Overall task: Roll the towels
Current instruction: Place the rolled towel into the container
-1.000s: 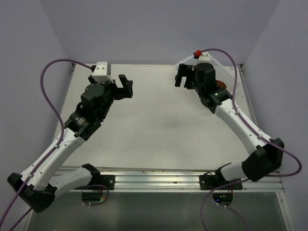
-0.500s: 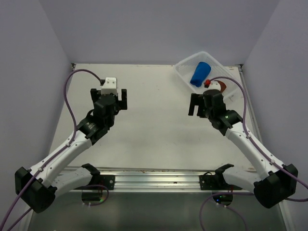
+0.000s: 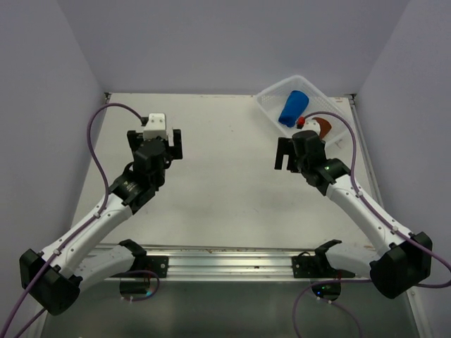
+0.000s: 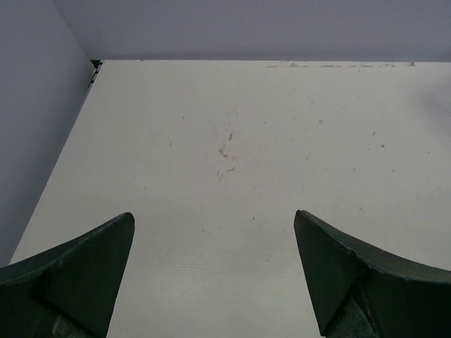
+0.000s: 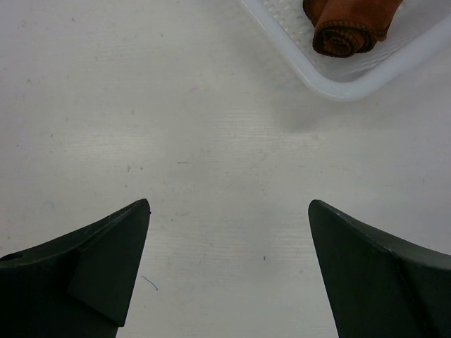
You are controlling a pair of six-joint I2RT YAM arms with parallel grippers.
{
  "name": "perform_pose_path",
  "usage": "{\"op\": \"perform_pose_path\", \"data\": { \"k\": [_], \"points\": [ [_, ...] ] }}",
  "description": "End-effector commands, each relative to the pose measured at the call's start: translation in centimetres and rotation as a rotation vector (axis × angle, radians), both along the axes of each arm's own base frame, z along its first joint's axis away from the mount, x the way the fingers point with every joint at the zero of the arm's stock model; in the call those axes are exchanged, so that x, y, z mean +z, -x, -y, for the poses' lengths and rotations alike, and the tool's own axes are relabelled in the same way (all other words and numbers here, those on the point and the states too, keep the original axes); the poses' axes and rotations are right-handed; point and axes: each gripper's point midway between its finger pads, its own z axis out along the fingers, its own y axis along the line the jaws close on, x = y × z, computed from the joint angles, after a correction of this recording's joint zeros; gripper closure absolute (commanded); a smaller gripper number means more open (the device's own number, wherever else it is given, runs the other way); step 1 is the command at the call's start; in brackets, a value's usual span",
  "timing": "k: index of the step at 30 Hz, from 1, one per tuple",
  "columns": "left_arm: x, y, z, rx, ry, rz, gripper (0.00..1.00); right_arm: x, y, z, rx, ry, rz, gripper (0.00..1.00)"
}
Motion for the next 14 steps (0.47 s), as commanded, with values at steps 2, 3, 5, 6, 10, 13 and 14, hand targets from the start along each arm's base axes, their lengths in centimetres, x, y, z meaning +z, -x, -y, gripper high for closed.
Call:
{"op": "perform_pose_path", "data": {
  "k": [2,3,5,6,10,13,14],
  "points": [
    [1.04,-0.30,-0.63,0.031,0.010,0.045,0.00,0.76,-0.39,-0.24,-0.005,-0.013,0.026,0.01],
    [1.03,-0.31,-0.57,0.028,0.013,0.045,0.00,0.64,-0.32,-0.18,-0.005,-0.012,0.021,0.01],
    [1.00,-0.35,-0.44,0.022,0.015,0.044,0.00,0.47,-0.20,-0.23,0.000,-0.012,0.020,0.01],
    [0.92,-0.40,-0.48,0.026,0.014,0.042,0.00,0.61,-0.33,-0.23,-0.002,-0.015,0.031,0.01],
    [0.69,-0.57,-0.31,0.020,0.018,0.028,0.00,0.19,-0.46,-0.48,0.010,-0.017,0.023,0.01],
    [0.76,-0.52,-0.41,0.022,0.020,0.030,0.01,-0.06,-0.40,-1.02,0.030,-0.034,0.009,0.01],
    [0.76,-0.52,-0.40,0.022,0.021,0.030,0.00,-0.15,-0.34,-0.91,0.024,-0.029,0.007,0.01]
  ]
}}
